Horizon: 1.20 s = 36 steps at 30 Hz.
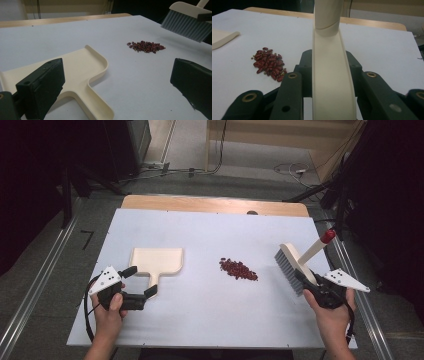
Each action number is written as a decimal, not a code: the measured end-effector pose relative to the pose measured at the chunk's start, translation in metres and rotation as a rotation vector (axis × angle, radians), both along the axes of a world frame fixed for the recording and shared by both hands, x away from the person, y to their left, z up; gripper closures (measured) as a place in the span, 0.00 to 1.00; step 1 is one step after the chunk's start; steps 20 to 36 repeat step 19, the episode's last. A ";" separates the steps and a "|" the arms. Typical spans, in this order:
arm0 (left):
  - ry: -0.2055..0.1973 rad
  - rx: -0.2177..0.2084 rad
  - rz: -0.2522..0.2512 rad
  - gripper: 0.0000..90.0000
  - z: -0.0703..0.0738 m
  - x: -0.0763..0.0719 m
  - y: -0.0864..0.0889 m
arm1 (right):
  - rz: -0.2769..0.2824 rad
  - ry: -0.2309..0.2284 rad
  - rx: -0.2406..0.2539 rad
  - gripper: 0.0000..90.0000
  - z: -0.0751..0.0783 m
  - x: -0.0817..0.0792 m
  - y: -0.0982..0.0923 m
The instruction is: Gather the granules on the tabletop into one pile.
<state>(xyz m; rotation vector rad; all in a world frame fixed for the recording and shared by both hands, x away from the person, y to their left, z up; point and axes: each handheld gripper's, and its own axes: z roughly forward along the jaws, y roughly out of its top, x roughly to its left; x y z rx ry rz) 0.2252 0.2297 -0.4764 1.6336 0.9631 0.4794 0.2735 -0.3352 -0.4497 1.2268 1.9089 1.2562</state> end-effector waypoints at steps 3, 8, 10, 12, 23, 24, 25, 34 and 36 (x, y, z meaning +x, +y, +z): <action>-0.002 0.002 0.000 0.00 0.000 0.000 0.000 | -0.008 0.014 0.013 0.73 -0.002 -0.004 -0.006; -0.005 0.000 -0.006 0.00 -0.001 0.000 -0.001 | -0.025 0.037 0.022 0.73 -0.009 -0.002 -0.013; -0.004 0.004 -0.006 0.00 -0.001 0.001 -0.001 | -0.028 0.040 0.023 0.73 -0.011 -0.001 -0.013; -0.005 0.005 -0.006 0.00 -0.001 0.001 -0.001 | -0.028 0.039 0.022 0.73 -0.011 0.000 -0.013; -0.005 0.012 -0.008 0.00 -0.001 0.002 -0.003 | -0.027 0.046 0.026 0.73 -0.012 0.001 -0.012; -0.005 0.012 -0.008 0.00 -0.001 0.002 -0.003 | -0.027 0.046 0.026 0.73 -0.012 0.001 -0.012; -0.005 0.012 -0.008 0.00 -0.001 0.002 -0.003 | -0.027 0.046 0.026 0.73 -0.012 0.001 -0.012; -0.005 0.012 -0.008 0.00 -0.001 0.002 -0.003 | -0.027 0.046 0.026 0.73 -0.012 0.001 -0.012; -0.005 0.012 -0.008 0.00 -0.001 0.002 -0.003 | -0.027 0.046 0.026 0.73 -0.012 0.001 -0.012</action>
